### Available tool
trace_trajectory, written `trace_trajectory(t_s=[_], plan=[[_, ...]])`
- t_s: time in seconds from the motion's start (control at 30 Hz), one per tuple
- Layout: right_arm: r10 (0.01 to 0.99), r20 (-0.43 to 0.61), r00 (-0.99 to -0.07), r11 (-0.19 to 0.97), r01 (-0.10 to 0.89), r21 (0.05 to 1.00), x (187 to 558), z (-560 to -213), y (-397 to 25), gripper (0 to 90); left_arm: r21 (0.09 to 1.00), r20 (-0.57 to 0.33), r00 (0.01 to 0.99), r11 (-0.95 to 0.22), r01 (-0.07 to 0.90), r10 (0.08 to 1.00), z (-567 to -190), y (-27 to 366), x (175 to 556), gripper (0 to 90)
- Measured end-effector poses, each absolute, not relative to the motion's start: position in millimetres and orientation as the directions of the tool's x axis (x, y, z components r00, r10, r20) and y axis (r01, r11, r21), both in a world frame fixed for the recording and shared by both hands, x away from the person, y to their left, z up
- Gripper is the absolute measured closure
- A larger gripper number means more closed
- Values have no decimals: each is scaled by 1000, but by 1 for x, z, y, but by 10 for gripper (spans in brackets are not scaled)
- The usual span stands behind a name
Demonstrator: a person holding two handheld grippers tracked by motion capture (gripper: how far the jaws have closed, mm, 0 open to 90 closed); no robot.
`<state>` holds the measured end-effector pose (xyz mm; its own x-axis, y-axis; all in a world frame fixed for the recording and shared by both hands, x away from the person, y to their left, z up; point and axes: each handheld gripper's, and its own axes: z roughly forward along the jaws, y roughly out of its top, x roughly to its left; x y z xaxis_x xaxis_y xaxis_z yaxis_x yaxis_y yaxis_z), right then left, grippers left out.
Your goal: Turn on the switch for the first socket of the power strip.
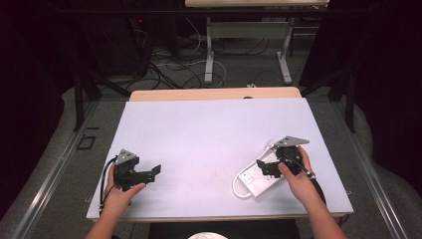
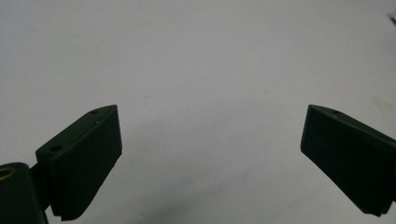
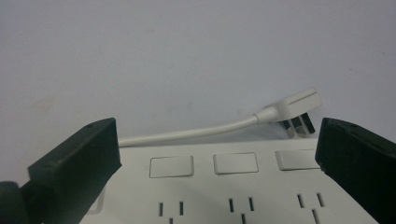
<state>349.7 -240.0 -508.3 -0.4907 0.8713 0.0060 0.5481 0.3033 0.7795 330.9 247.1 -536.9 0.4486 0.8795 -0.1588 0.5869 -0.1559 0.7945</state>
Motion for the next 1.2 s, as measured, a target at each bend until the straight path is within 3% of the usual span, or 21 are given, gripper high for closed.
trace_trajectory(t_s=[0.73,1.2], plan=[[881,12,-473,292,563,773,354,-510,-249,0,793,-169,417,-129,596,893,-539,251,328,4],[876,-12,-482,308,540,783,361,-490,-256,0,799,-195,381,-79,596,904,-538,258,328,4]])
